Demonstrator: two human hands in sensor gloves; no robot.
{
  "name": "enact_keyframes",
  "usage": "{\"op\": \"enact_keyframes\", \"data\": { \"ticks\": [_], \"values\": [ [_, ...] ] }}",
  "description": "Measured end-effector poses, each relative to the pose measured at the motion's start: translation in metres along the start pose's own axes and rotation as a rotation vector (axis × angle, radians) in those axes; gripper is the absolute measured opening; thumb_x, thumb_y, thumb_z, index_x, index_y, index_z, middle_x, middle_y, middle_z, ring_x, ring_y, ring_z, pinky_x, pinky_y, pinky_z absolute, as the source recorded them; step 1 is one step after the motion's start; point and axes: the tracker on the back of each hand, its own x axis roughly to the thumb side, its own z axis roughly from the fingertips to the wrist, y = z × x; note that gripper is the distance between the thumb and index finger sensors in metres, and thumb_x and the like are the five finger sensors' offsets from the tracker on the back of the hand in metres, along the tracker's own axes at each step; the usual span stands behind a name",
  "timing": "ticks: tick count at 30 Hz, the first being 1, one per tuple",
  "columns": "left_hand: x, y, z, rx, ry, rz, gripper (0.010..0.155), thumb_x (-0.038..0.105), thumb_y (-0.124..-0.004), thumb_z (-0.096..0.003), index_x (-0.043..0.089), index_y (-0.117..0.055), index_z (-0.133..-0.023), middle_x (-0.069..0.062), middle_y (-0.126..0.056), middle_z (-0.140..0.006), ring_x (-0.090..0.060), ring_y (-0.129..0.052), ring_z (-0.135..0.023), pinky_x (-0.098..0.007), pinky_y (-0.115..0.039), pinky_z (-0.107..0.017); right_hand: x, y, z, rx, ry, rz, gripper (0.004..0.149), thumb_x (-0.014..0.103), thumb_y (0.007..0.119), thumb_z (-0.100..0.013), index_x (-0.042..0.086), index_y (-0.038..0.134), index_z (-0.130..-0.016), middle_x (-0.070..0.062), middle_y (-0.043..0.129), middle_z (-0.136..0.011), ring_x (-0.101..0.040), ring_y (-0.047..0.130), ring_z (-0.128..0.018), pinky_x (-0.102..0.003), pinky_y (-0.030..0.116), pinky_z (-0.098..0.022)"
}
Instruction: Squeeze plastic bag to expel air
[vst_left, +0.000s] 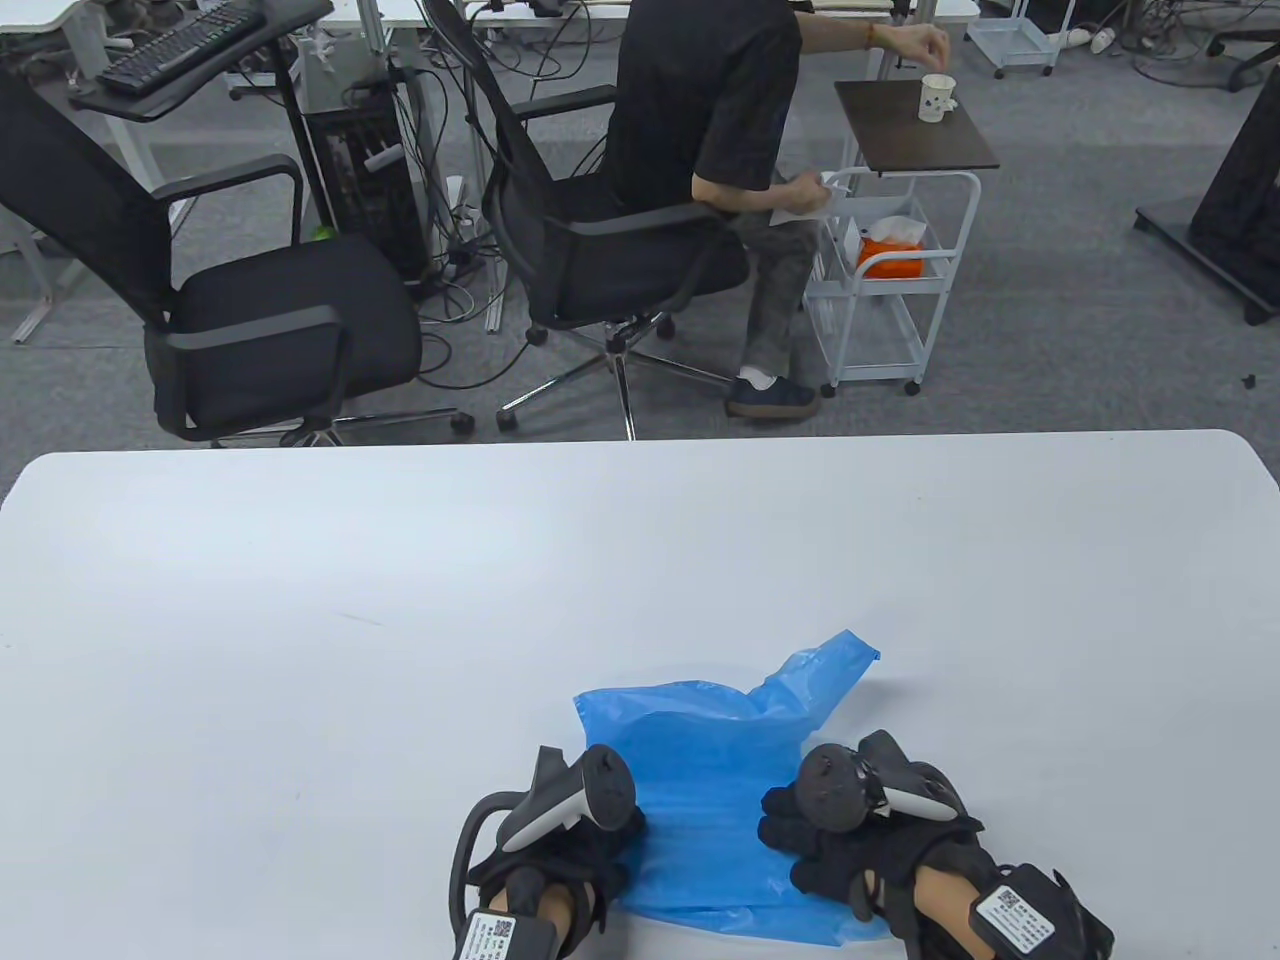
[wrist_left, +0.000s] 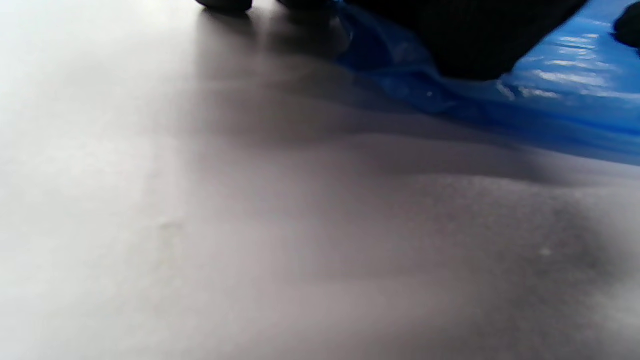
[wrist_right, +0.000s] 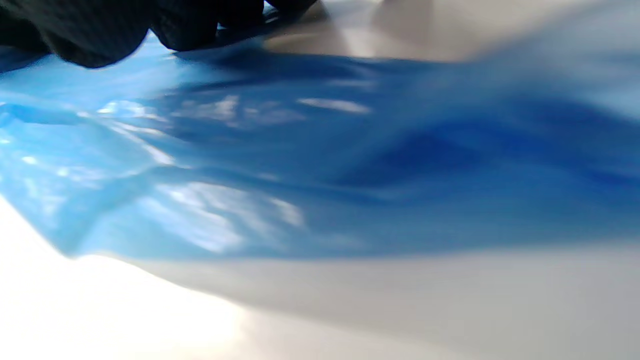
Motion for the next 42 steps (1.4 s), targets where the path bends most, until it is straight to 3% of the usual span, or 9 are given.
{"op": "enact_keyframes", "data": {
  "ticks": [10,15,20,25,28,31,34,36,42],
  "values": [
    [0.004,0.002,0.002,0.004,-0.010,-0.049,0.063,0.044,-0.073,-0.0392,0.043,-0.047,-0.096,0.014,-0.033,-0.108,-0.020,-0.031,-0.106,-0.050,-0.045,-0.078,-0.020,0.009,0.014,-0.072,0.021,-0.029,0.061,0.056,0.068,-0.040,0.051,0.045,-0.096,0.026,0.028,-0.113,-0.004,0.025,-0.110,-0.048,0.028,-0.083],
    [0.006,0.032,0.013,0.148,0.037,-0.078,0.061,0.044,-0.072,-0.0395,0.042,-0.053,-0.098,0.013,-0.041,-0.109,-0.021,-0.043,-0.108,-0.050,-0.048,-0.079,-0.020,0.009,0.014,-0.077,0.016,-0.046,0.061,0.056,0.068,-0.040,0.050,0.046,-0.096,0.025,0.028,-0.113,-0.005,0.025,-0.110,-0.048,0.027,-0.082],
    [0.008,0.041,-0.008,0.063,0.111,-0.159,0.064,0.044,-0.070,-0.0401,0.043,-0.044,-0.099,0.015,-0.032,-0.110,-0.020,-0.033,-0.110,-0.051,-0.043,-0.081,-0.020,0.009,0.014,-0.075,0.012,-0.054,0.062,0.056,0.068,-0.039,0.050,0.046,-0.096,0.024,0.028,-0.113,-0.005,0.024,-0.110,-0.048,0.027,-0.082],
    [-0.004,0.021,-0.031,-0.060,0.110,-0.039,0.069,0.043,-0.067,-0.0409,0.042,-0.031,-0.099,0.013,-0.019,-0.109,-0.022,-0.019,-0.108,-0.053,-0.036,-0.081,-0.019,0.009,0.014,-0.073,0.020,-0.036,0.061,0.056,0.067,-0.040,0.051,0.044,-0.096,0.025,0.027,-0.113,-0.004,0.023,-0.110,-0.048,0.027,-0.082],
    [-0.006,0.019,-0.031,-0.035,0.092,0.026,0.068,0.041,-0.067,-0.0412,0.041,-0.032,-0.099,0.012,-0.018,-0.108,-0.022,-0.016,-0.108,-0.054,-0.032,-0.080,-0.014,0.007,0.013,-0.064,0.044,0.000,0.060,0.054,0.067,-0.041,0.050,0.043,-0.096,0.024,0.026,-0.113,-0.005,0.024,-0.110,-0.047,0.030,-0.082],
    [-0.006,0.019,-0.032,-0.032,0.093,0.016,0.068,0.042,-0.067,-0.0411,0.041,-0.031,-0.099,0.013,-0.018,-0.108,-0.022,-0.016,-0.107,-0.054,-0.032,-0.080,0.004,-0.014,0.014,0.018,0.074,0.053,0.058,0.051,0.068,-0.042,0.041,0.053,-0.098,0.013,0.037,-0.114,-0.016,0.037,-0.110,-0.048,0.040,-0.080],
    [-0.005,0.017,-0.033,-0.036,0.080,0.036,0.068,0.042,-0.067,-0.0409,0.041,-0.031,-0.099,0.013,-0.017,-0.108,-0.021,-0.015,-0.107,-0.055,-0.030,-0.079,0.049,-0.043,0.024,-0.183,-0.139,0.020,0.056,0.051,0.070,-0.041,0.038,0.063,-0.095,0.010,0.052,-0.112,-0.019,0.053,-0.107,-0.046,0.052,-0.076],
    [-0.005,0.018,-0.033,-0.033,0.068,0.039,0.068,0.042,-0.067,-0.0407,0.042,-0.032,-0.099,0.014,-0.019,-0.108,-0.020,-0.016,-0.107,-0.055,-0.031,-0.079,0.085,-0.051,0.018,-0.198,-0.236,0.009,0.057,0.050,0.070,-0.041,0.040,0.059,-0.096,0.013,0.047,-0.113,-0.017,0.046,-0.109,-0.047,0.046,-0.079],
    [-0.014,0.015,-0.034,-0.035,0.038,0.126,0.065,0.041,-0.067,-0.0412,0.045,-0.035,-0.098,0.018,-0.019,-0.107,-0.016,-0.014,-0.105,-0.051,-0.026,-0.078,0.128,-0.040,-0.048,-0.054,-0.050,0.142,0.060,0.048,0.066,-0.042,0.043,0.046,-0.098,0.015,0.030,-0.114,-0.014,0.029,-0.111,-0.046,0.033,-0.083]
  ]
}}
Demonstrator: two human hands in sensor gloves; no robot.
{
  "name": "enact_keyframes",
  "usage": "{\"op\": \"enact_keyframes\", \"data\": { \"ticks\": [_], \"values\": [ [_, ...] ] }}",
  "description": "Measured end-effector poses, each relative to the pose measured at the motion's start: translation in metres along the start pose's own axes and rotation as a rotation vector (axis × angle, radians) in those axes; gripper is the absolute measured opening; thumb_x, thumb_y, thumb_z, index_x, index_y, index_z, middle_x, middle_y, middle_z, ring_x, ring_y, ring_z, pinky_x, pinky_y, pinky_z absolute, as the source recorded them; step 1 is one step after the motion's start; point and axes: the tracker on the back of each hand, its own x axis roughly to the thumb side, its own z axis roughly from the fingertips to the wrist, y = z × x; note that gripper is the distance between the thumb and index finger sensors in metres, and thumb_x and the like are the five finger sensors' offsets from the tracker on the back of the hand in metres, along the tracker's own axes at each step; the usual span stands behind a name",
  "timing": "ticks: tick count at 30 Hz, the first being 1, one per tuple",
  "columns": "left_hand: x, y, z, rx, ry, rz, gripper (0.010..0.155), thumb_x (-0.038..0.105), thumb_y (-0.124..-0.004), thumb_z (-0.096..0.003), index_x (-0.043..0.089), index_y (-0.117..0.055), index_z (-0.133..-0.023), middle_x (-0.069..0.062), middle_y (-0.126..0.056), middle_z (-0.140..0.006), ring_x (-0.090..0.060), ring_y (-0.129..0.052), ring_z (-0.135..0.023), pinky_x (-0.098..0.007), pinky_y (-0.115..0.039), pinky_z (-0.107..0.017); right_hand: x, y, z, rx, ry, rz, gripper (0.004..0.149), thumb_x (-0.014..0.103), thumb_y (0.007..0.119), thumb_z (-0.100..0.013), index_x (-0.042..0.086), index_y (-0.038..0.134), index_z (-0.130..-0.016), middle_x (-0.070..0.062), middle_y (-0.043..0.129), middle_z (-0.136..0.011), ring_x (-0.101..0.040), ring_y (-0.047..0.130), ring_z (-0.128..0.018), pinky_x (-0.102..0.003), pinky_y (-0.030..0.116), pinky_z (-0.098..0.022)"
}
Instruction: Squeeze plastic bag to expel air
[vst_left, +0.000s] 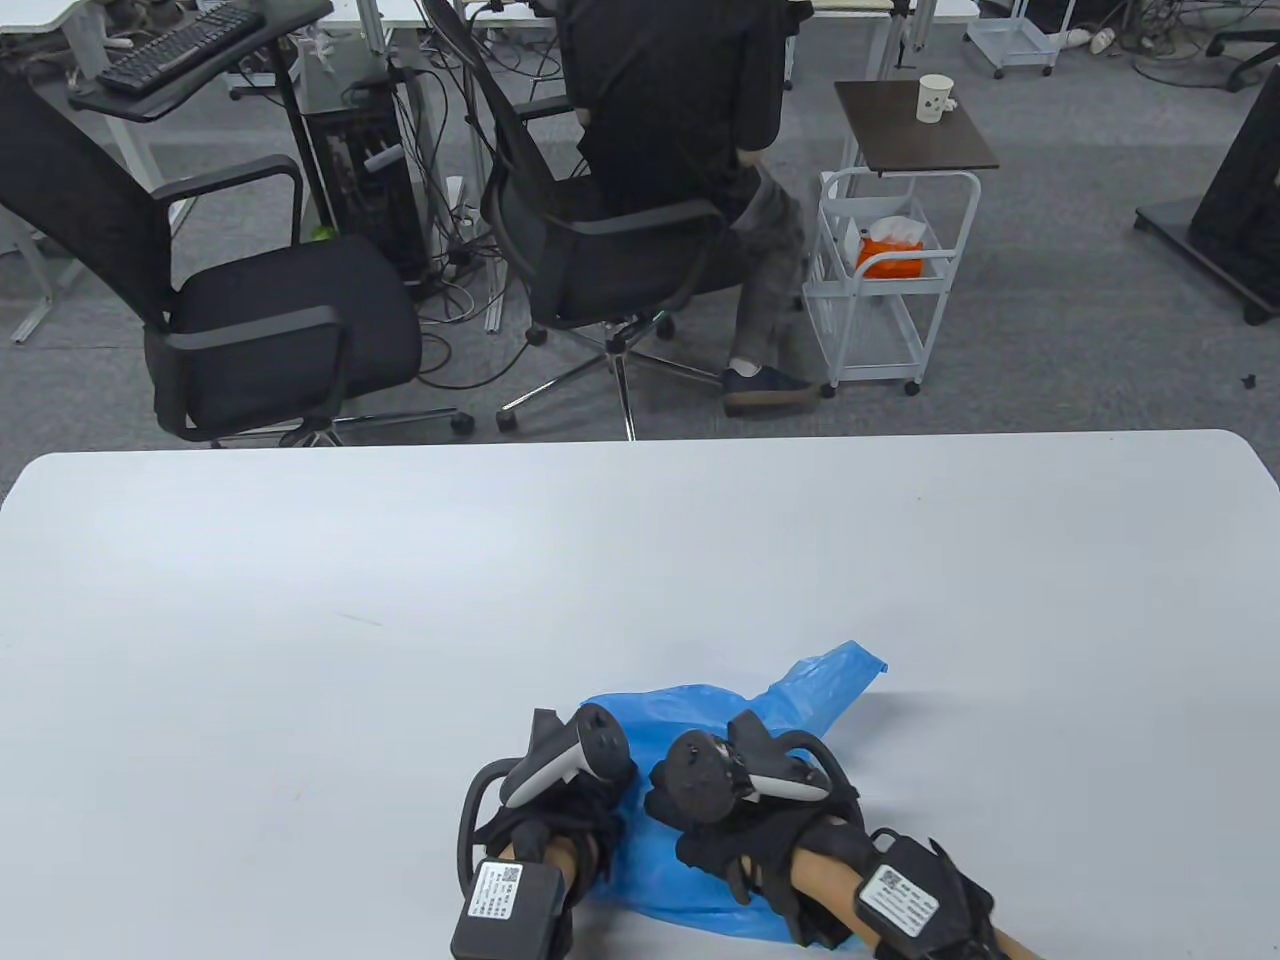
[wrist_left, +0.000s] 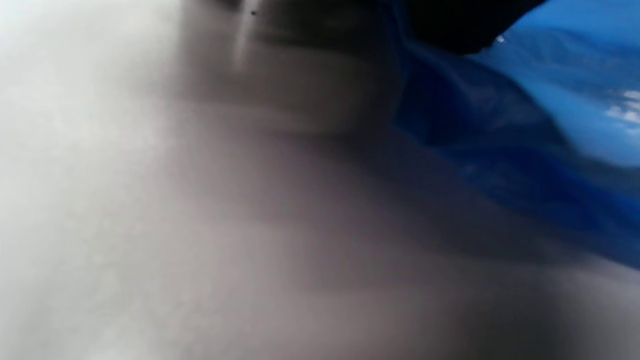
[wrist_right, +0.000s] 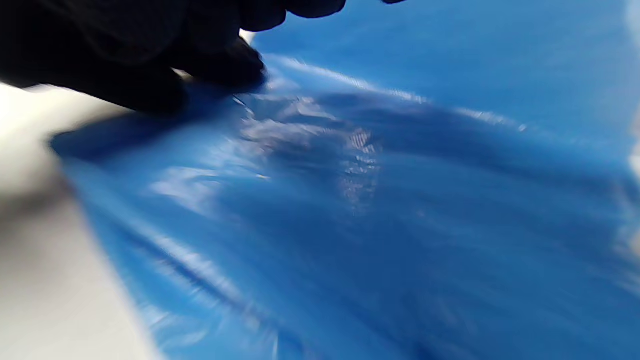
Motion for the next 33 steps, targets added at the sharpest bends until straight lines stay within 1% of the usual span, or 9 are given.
{"op": "enact_keyframes", "data": {
  "ticks": [3,5,6,8,17,24,28,31,33],
  "values": [
    [-0.003,0.000,0.000,-0.007,-0.009,0.051,0.064,0.040,-0.067,-0.0414,0.045,-0.037,-0.098,0.019,-0.019,-0.107,-0.014,-0.012,-0.105,-0.050,-0.023,-0.077,-0.007,0.009,-0.026,0.031,0.064,-0.070,0.061,0.047,0.066,-0.042,0.043,0.044,-0.099,0.016,0.027,-0.114,-0.014,0.027,-0.111,-0.046,0.032,-0.083],
    [-0.003,0.000,-0.001,-0.009,-0.007,0.039,0.064,0.041,-0.067,-0.0415,0.045,-0.036,-0.098,0.019,-0.019,-0.107,-0.014,-0.012,-0.105,-0.050,-0.023,-0.078,-0.014,0.016,-0.033,0.067,0.079,-0.109,0.061,0.047,0.066,-0.042,0.044,0.042,-0.098,0.017,0.025,-0.114,-0.012,0.025,-0.111,-0.046,0.030,-0.083],
    [-0.003,0.000,-0.001,-0.008,-0.007,0.041,0.064,0.041,-0.067,-0.0415,0.045,-0.036,-0.098,0.019,-0.019,-0.107,-0.014,-0.012,-0.105,-0.050,-0.023,-0.078,-0.016,0.019,-0.034,0.072,0.080,-0.119,0.061,0.047,0.065,-0.042,0.046,0.039,-0.098,0.019,0.021,-0.113,-0.010,0.019,-0.110,-0.046,0.029,-0.083],
    [-0.003,0.000,-0.001,-0.009,-0.008,0.050,0.064,0.040,-0.067,-0.0416,0.045,-0.037,-0.098,0.019,-0.019,-0.107,-0.014,-0.012,-0.105,-0.050,-0.023,-0.078,-0.023,0.020,-0.032,0.041,0.072,-0.137,0.061,0.048,0.065,-0.042,0.047,0.040,-0.098,0.022,0.022,-0.113,-0.007,0.019,-0.110,-0.045,0.028,-0.083],
    [-0.004,0.001,0.000,-0.007,-0.005,0.062,0.063,0.041,-0.067,-0.0417,0.046,-0.037,-0.097,0.020,-0.020,-0.107,-0.012,-0.012,-0.105,-0.050,-0.022,-0.078,-0.078,0.026,-0.008,0.035,0.147,-0.160,0.061,0.051,0.065,-0.042,0.049,0.039,-0.097,0.024,0.022,-0.113,-0.005,0.022,-0.110,-0.045,0.029,-0.083],
    [-0.005,0.002,0.001,-0.007,0.000,0.066,0.063,0.042,-0.067,-0.0418,0.047,-0.037,-0.097,0.021,-0.020,-0.107,-0.012,-0.012,-0.105,-0.050,-0.021,-0.078,-0.123,0.030,0.018,0.039,0.272,-0.197,0.060,0.051,0.065,-0.043,0.050,0.039,-0.097,0.024,0.024,-0.113,-0.004,0.023,-0.110,-0.046,0.033,-0.082],
    [-0.005,0.002,0.001,-0.007,0.001,0.069,0.063,0.041,-0.066,-0.0418,0.047,-0.037,-0.097,0.021,-0.020,-0.107,-0.012,-0.012,-0.105,-0.050,-0.021,-0.078,-0.127,0.033,0.024,0.034,0.308,-0.167,0.061,0.052,0.065,-0.043,0.050,0.036,-0.097,0.023,0.021,-0.113,-0.006,0.023,-0.110,-0.046,0.035,-0.082],
    [-0.003,0.002,0.001,-0.004,0.001,0.045,0.064,0.042,-0.066,-0.0417,0.046,-0.036,-0.098,0.019,-0.019,-0.107,-0.014,-0.012,-0.106,-0.051,-0.022,-0.078,-0.122,0.037,0.024,-0.006,0.314,-0.148,0.063,0.053,0.065,-0.043,0.049,0.035,-0.097,0.021,0.021,-0.113,-0.008,0.023,-0.110,-0.046,0.035,-0.082],
    [-0.005,0.012,0.004,0.023,0.015,0.025,0.066,0.045,-0.067,-0.0411,0.045,-0.036,-0.099,0.016,-0.018,-0.109,-0.018,-0.011,-0.107,-0.052,-0.027,-0.080,-0.122,0.038,0.025,-0.020,0.312,-0.135,0.063,0.053,0.065,-0.042,0.048,0.035,-0.097,0.020,0.021,-0.113,-0.009,0.024,-0.110,-0.046,0.035,-0.082]
  ]
}}
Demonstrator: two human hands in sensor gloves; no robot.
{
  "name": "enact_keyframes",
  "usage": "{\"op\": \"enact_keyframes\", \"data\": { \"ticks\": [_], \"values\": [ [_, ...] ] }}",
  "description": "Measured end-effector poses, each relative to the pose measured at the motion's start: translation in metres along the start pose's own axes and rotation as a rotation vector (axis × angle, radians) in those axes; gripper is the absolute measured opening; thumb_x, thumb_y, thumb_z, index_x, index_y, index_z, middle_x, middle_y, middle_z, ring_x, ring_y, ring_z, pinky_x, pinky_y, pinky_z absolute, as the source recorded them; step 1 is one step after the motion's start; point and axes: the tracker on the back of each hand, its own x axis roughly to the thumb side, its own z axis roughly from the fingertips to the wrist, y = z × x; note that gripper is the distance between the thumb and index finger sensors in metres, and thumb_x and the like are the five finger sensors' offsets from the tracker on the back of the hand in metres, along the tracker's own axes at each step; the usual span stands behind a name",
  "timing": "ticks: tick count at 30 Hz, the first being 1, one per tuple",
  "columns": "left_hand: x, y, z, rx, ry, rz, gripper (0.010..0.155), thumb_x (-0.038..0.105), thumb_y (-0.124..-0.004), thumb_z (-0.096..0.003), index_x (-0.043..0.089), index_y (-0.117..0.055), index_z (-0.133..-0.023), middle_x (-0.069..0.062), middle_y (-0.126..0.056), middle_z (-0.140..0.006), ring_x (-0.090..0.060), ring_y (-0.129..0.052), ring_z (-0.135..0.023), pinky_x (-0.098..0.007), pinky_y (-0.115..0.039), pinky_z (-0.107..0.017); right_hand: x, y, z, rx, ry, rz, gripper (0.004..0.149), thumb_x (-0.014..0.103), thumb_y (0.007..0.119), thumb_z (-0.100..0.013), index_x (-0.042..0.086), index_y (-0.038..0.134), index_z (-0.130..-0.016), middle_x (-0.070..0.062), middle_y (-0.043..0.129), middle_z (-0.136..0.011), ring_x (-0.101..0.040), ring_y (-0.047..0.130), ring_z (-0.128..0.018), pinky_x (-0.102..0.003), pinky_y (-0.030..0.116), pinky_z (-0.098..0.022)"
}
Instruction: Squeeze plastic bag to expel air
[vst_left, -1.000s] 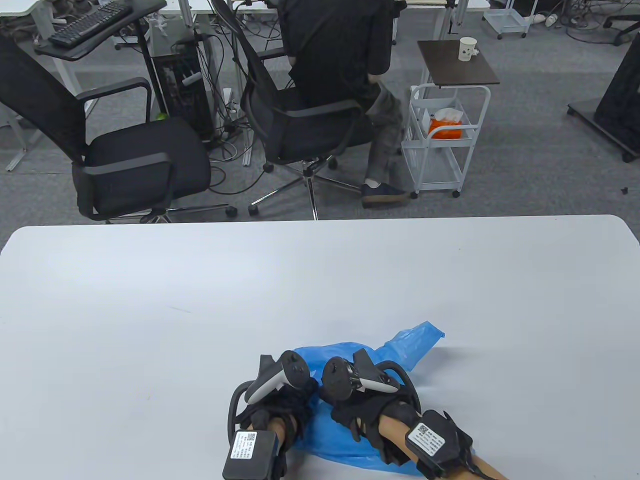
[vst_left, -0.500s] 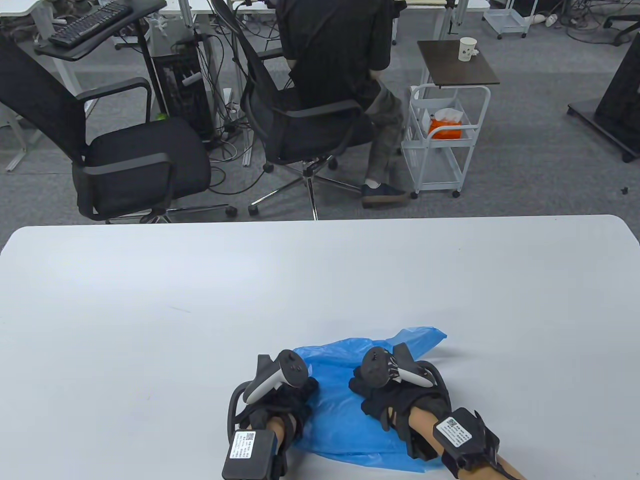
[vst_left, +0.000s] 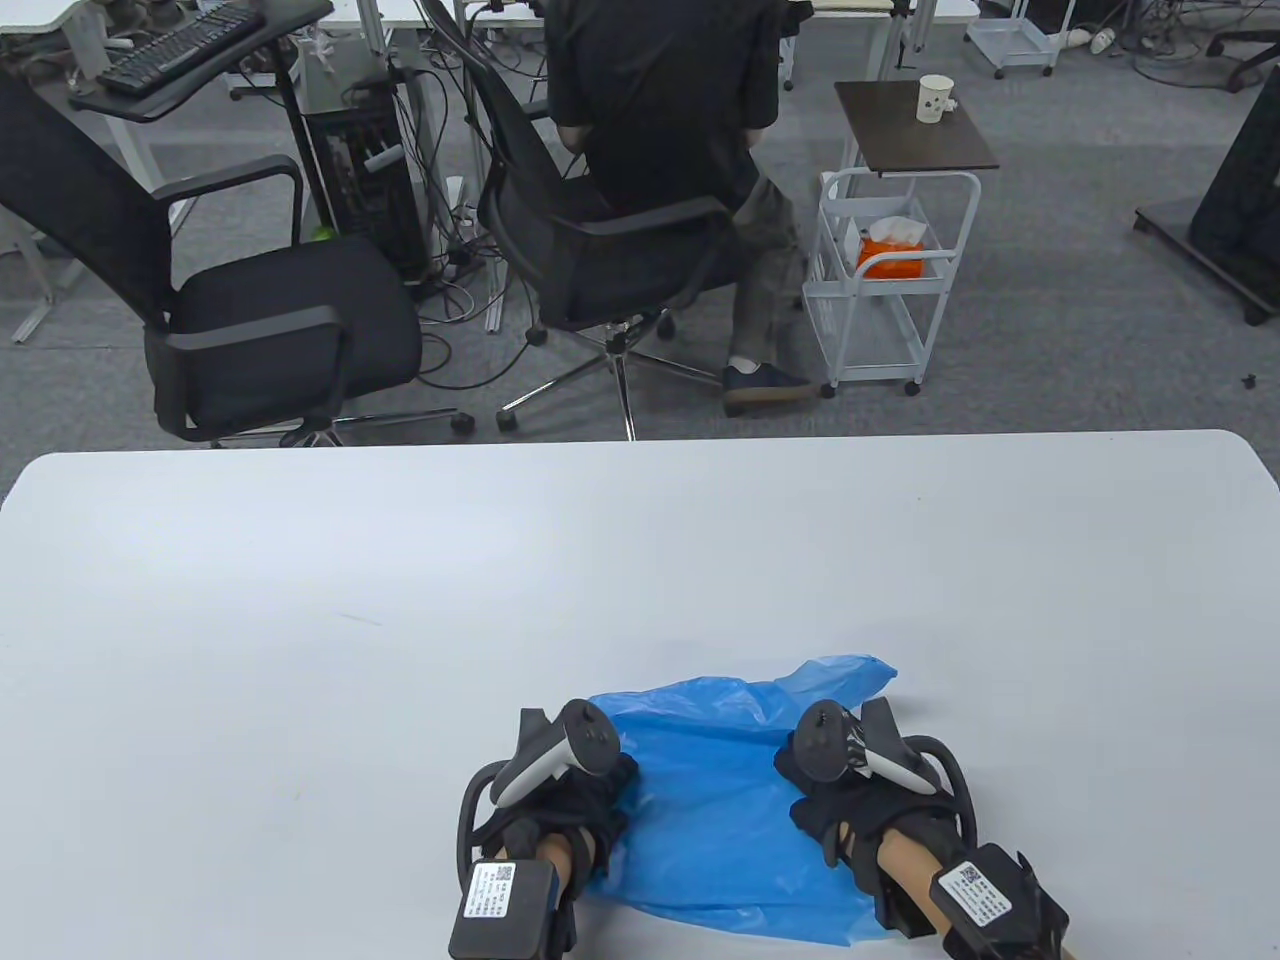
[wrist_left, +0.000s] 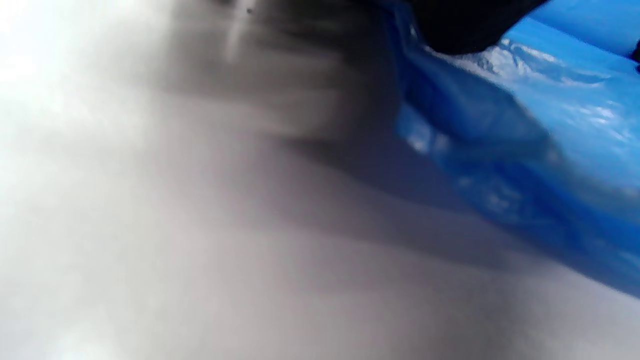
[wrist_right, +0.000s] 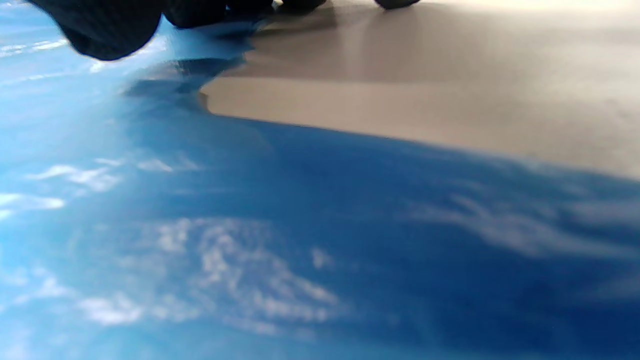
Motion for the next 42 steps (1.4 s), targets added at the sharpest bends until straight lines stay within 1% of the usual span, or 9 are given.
{"op": "enact_keyframes", "data": {
  "ticks": [3,8,15,20,22,24,27,34,42],
  "values": [
    [-0.001,0.022,0.014,0.175,-0.003,0.083,0.066,0.045,-0.067,-0.0412,0.045,-0.037,-0.100,0.017,-0.020,-0.109,-0.017,-0.016,-0.109,-0.051,-0.033,-0.082,-0.002,0.000,0.000,0.018,-0.006,-0.017,0.064,0.054,0.065,-0.042,0.049,0.033,-0.098,0.021,0.019,-0.113,-0.008,0.022,-0.110,-0.046,0.033,-0.082],
    [0.005,0.037,0.009,0.145,0.013,-0.014,0.064,0.043,-0.065,-0.0418,0.043,-0.039,-0.100,0.017,-0.022,-0.110,-0.017,-0.016,-0.109,-0.052,-0.033,-0.082,0.000,-0.003,-0.001,0.036,-0.001,-0.008,0.064,0.054,0.066,-0.042,0.048,0.034,-0.098,0.020,0.020,-0.113,-0.008,0.022,-0.110,-0.046,0.035,-0.082],
    [0.003,0.020,-0.031,0.091,0.062,-0.006,0.064,0.045,-0.063,-0.0412,0.044,-0.036,-0.099,0.018,-0.021,-0.109,-0.017,-0.012,-0.108,-0.054,-0.028,-0.081,-0.003,0.000,0.000,0.054,-0.011,-0.016,0.065,0.054,0.066,-0.042,0.049,0.032,-0.098,0.022,0.017,-0.113,-0.007,0.019,-0.110,-0.045,0.031,-0.082],
    [0.001,0.012,-0.037,0.090,0.071,0.022,0.063,0.045,-0.062,-0.0416,0.045,-0.034,-0.098,0.018,-0.020,-0.109,-0.018,-0.014,-0.108,-0.057,-0.021,-0.080,0.003,-0.005,0.004,0.076,0.005,0.066,0.067,0.053,0.066,-0.042,0.046,0.031,-0.098,0.018,0.017,-0.113,-0.011,0.021,-0.109,-0.047,0.035,-0.082],
    [0.003,0.011,-0.037,0.092,0.077,0.008,0.063,0.045,-0.062,-0.0415,0.044,-0.033,-0.098,0.017,-0.019,-0.109,-0.018,-0.015,-0.108,-0.058,-0.021,-0.080,0.026,-0.020,0.020,-0.057,-0.072,0.187,0.060,0.051,0.069,-0.040,0.036,0.057,-0.097,0.007,0.049,-0.112,-0.022,0.052,-0.105,-0.045,0.053,-0.075],
    [0.003,0.011,-0.038,0.085,0.077,0.020,0.064,0.045,-0.062,-0.0414,0.044,-0.033,-0.098,0.016,-0.019,-0.109,-0.019,-0.014,-0.108,-0.058,-0.021,-0.079,0.054,-0.039,0.040,-0.220,-0.209,0.201,0.056,0.053,0.069,-0.039,0.036,0.069,-0.092,0.006,0.066,-0.106,-0.022,0.069,-0.097,-0.041,0.063,-0.069],
    [0.004,0.009,-0.038,0.090,0.077,0.031,0.064,0.045,-0.062,-0.0414,0.044,-0.032,-0.098,0.017,-0.017,-0.109,-0.018,-0.013,-0.108,-0.058,-0.019,-0.079,0.091,-0.055,0.047,-0.358,-0.385,0.082,0.057,0.052,0.071,-0.038,0.039,0.067,-0.093,0.010,0.060,-0.110,-0.019,0.062,-0.103,-0.043,0.056,-0.074],
    [0.002,0.008,-0.037,0.085,0.057,0.024,0.065,0.046,-0.062,-0.0414,0.045,-0.031,-0.098,0.017,-0.016,-0.108,-0.017,-0.012,-0.107,-0.058,-0.018,-0.078,0.129,-0.044,-0.034,-0.170,-0.272,0.246,0.064,0.053,0.066,-0.039,0.050,0.039,-0.097,0.023,0.024,-0.114,-0.006,0.018,-0.112,-0.045,0.021,-0.085],
    [-0.003,0.008,-0.039,0.073,0.045,0.067,0.065,0.046,-0.063,-0.0415,0.048,-0.030,-0.097,0.021,-0.015,-0.108,-0.013,-0.009,-0.106,-0.054,-0.014,-0.078,0.109,-0.026,-0.071,-0.067,-0.222,0.192,0.063,0.054,0.063,-0.039,0.053,0.034,-0.095,0.027,0.023,-0.112,-0.001,0.019,-0.112,-0.043,0.020,-0.085]
  ]
}}
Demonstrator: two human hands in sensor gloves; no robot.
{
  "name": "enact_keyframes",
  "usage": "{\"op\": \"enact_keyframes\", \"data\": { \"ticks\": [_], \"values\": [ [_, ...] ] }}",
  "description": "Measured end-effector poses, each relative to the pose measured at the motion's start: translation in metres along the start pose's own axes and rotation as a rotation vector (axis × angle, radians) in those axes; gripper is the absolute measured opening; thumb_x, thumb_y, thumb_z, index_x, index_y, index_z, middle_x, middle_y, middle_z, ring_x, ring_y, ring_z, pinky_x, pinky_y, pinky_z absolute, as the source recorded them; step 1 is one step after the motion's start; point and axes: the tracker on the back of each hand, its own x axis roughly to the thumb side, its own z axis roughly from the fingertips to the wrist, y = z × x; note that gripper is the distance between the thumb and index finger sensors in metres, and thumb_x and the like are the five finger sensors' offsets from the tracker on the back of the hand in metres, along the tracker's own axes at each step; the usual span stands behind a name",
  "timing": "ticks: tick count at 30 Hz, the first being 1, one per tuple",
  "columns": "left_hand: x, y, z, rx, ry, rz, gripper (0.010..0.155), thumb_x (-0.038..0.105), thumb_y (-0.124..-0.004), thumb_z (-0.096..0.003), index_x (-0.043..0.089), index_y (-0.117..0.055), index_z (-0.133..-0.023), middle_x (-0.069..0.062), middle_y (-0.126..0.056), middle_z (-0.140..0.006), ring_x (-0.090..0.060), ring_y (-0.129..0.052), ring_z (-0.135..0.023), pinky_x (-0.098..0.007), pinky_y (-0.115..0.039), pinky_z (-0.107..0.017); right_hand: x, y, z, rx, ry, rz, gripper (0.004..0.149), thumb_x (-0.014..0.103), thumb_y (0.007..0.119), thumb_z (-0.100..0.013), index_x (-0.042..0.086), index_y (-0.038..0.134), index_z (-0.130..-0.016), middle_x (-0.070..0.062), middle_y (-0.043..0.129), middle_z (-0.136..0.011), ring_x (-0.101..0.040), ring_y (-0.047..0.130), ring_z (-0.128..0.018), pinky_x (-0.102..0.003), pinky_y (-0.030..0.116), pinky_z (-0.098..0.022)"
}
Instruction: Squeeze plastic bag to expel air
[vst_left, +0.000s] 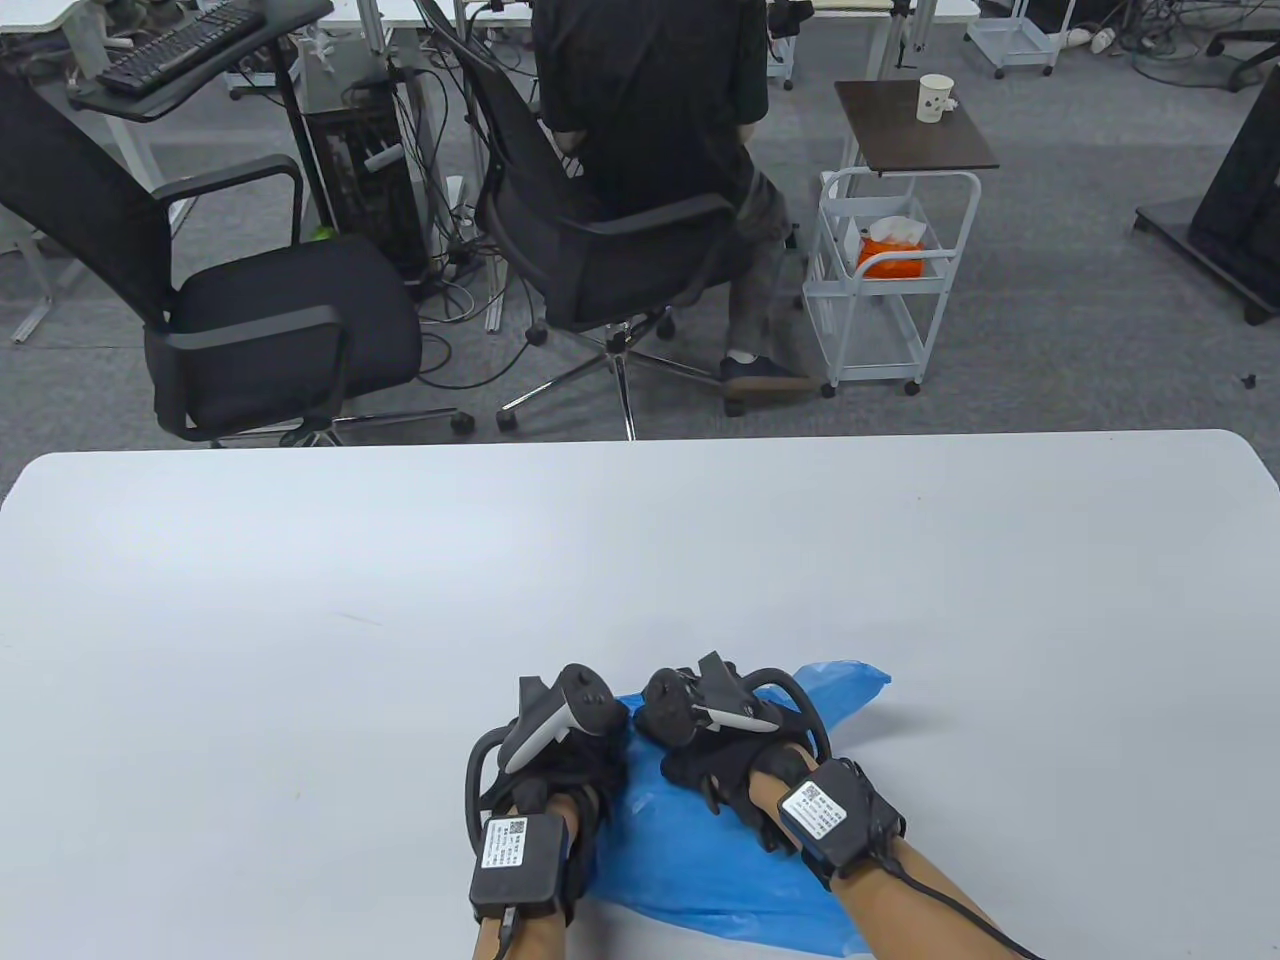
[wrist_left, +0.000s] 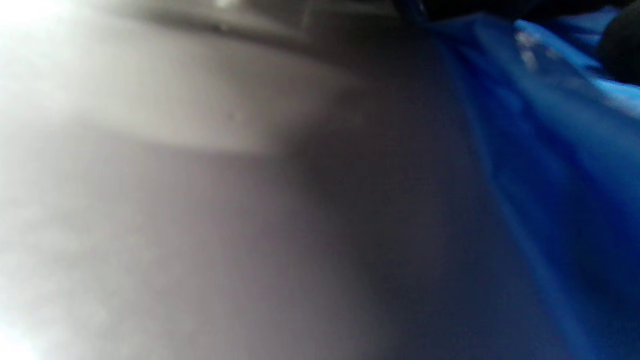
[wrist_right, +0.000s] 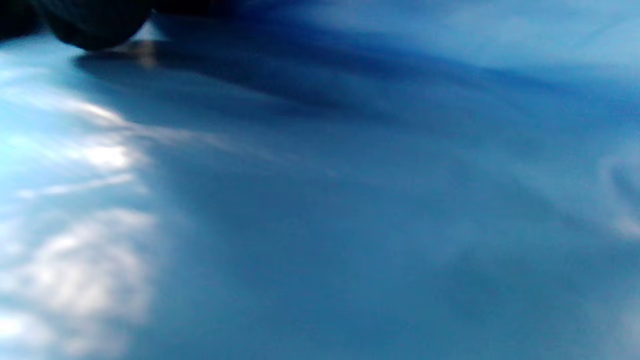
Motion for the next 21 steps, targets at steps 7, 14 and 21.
{"op": "enact_keyframes", "data": {
  "ticks": [7,14,21],
  "values": [
    [0.000,0.000,0.000,0.002,0.008,-0.001,0.065,0.047,-0.063,-0.0414,0.048,-0.031,-0.097,0.021,-0.015,-0.108,-0.013,-0.007,-0.107,-0.054,-0.014,-0.078,-0.039,0.004,0.010,0.019,0.027,-0.015,0.062,0.054,0.063,-0.039,0.054,0.035,-0.094,0.028,0.023,-0.112,-0.001,0.021,-0.111,-0.040,0.023,-0.086],
    [-0.002,0.000,0.000,0.000,0.010,0.004,0.065,0.046,-0.064,-0.0416,0.048,-0.031,-0.097,0.022,-0.015,-0.108,-0.012,-0.007,-0.107,-0.053,-0.014,-0.078,-0.083,0.014,0.027,0.017,0.083,-0.032,0.062,0.053,0.063,-0.040,0.055,0.032,-0.093,0.030,0.020,-0.111,0.000,0.021,-0.111,-0.040,0.023,-0.086],
    [-0.003,0.000,0.001,-0.010,0.014,0.015,0.065,0.047,-0.063,-0.0416,0.049,-0.029,-0.097,0.023,-0.014,-0.107,-0.011,-0.006,-0.106,-0.052,-0.012,-0.078,-0.113,0.022,0.039,0.002,0.112,-0.062,0.061,0.052,0.063,-0.040,0.055,0.033,-0.092,0.031,0.021,-0.110,0.001,0.023,-0.111,-0.041,0.024,-0.086]
  ]
}}
